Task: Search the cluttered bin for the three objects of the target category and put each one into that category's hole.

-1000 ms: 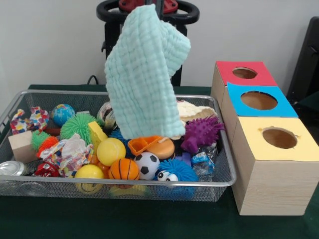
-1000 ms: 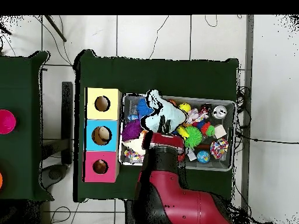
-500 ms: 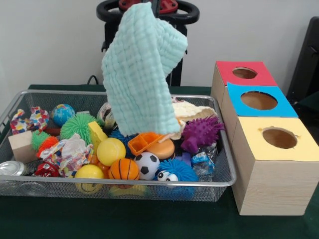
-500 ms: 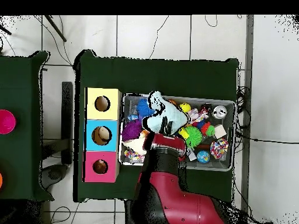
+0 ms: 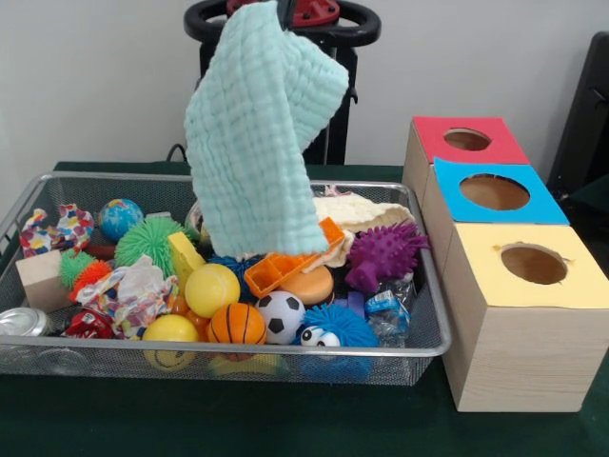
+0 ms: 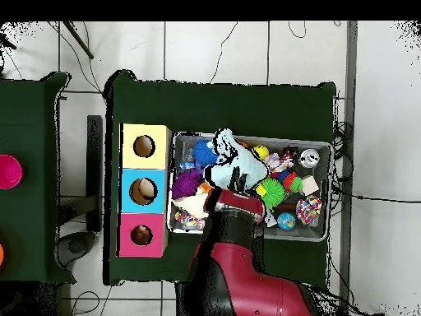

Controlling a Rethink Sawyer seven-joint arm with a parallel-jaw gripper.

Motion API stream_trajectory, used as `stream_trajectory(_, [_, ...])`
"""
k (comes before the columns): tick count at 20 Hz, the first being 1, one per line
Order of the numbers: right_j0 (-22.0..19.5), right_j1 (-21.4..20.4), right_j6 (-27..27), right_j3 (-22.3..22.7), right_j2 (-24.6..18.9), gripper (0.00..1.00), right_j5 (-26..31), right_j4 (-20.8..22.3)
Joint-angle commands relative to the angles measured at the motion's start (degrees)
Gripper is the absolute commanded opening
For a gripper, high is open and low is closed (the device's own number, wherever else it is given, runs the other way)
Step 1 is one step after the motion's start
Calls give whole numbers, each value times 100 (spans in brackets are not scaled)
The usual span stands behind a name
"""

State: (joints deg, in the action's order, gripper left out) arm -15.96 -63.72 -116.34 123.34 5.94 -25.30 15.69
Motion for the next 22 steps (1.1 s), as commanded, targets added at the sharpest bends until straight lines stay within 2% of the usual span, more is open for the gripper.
stream_trajectory(1, [-465,-166,-1237,509,-611,0,1244,-115])
stream_trajectory(5, [-1238,-385,-1343,767,-1637,0,1897,-51])
stream_trajectory(8, [-1924,-481,-1245,1025,-2562,0,2370,-243])
stream_trajectory(11, [-2392,-486,-1086,1223,-3203,0,2691,-498])
stream_trajectory(13, [-2584,-467,-993,1304,-3474,0,2850,-649])
stream_trajectory(22, [-2800,-327,-818,1464,-3845,0,2954,-866])
